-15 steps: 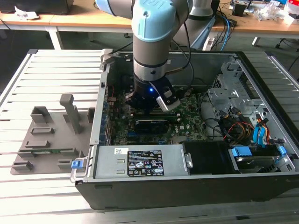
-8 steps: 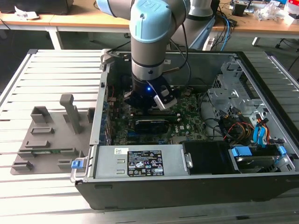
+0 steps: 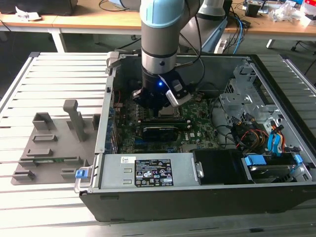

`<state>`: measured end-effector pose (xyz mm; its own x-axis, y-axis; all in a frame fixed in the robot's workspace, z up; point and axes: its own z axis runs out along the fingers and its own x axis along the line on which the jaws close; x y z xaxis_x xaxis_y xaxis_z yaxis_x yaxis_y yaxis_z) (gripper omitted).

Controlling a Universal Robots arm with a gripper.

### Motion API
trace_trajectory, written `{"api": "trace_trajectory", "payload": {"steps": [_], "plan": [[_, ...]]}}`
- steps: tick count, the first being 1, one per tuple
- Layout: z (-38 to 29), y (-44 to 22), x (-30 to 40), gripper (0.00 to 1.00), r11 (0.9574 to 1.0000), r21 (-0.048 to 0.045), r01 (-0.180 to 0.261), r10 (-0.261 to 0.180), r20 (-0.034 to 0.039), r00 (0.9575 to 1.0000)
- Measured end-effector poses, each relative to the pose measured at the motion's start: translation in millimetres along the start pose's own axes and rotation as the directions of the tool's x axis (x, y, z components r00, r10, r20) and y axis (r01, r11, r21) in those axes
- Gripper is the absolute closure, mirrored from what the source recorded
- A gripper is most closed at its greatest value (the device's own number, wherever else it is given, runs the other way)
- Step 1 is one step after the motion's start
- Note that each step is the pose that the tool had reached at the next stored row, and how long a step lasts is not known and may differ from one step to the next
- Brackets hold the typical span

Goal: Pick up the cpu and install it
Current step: 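Install the second cpu locking lever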

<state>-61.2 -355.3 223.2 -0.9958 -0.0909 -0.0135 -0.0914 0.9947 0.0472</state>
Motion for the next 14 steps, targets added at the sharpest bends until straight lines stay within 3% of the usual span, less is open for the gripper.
{"api": "trace_trajectory", "payload": {"steps": [2,4,5,10,12,14], "plan": [[0.0,2.6,-4.4,0.89,1.0000,0.0082,0.000,0.000,-0.0009,1.0000],[0.0,14.8,-15.1,0.89,0.9997,0.0230,0.000,0.000,-0.0022,1.0000],[-0.5,19.2,-17.2,0.89,0.9997,0.0264,0.000,0.000,-0.0026,1.0000],[-19.2,36.6,-20.6,0.89,0.9995,0.0321,0.000,0.000,-0.0030,1.0000],[-26.7,40.2,-21.0,0.89,0.9994,0.0338,0.000,0.000,-0.0032,1.0000],[-28.1,40.5,-21.1,0.89,0.9994,0.0335,0.000,0.000,-0.0029,1.0000]]}}
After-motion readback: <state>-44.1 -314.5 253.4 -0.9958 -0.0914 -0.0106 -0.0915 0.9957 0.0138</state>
